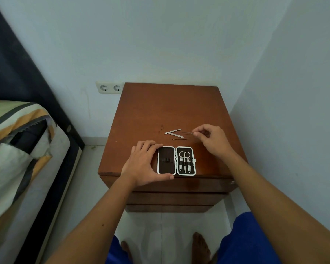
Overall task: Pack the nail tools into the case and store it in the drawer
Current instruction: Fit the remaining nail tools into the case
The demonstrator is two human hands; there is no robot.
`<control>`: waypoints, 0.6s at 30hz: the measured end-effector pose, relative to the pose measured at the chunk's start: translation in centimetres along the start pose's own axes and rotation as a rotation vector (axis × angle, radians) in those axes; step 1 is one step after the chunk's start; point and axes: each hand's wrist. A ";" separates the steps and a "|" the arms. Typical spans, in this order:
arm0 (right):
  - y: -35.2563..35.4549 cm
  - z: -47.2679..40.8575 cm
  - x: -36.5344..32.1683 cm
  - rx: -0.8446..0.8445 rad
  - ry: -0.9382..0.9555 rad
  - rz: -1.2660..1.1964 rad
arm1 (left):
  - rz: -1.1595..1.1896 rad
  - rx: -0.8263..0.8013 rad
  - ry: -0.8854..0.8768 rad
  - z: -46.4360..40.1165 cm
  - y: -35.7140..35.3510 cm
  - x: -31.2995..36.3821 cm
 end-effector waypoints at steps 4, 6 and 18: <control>0.1 -0.1 -1.4 -0.083 -0.050 -0.244 | 0.004 0.004 0.004 -0.1 0.0 0.0; -0.1 -0.4 -2.4 -0.115 -0.051 -0.334 | 0.009 0.006 0.005 0.0 -0.1 -0.1; -2.3 -3.3 -3.9 -0.386 0.005 -0.018 | 0.019 0.003 0.004 -0.2 -0.3 -0.2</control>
Point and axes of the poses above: each hand's wrist, its own z-axis away from the middle knuckle, its own y-axis out of the back of the hand, x = y × z, and after that the axes turned 12 degrees about y, right-handed
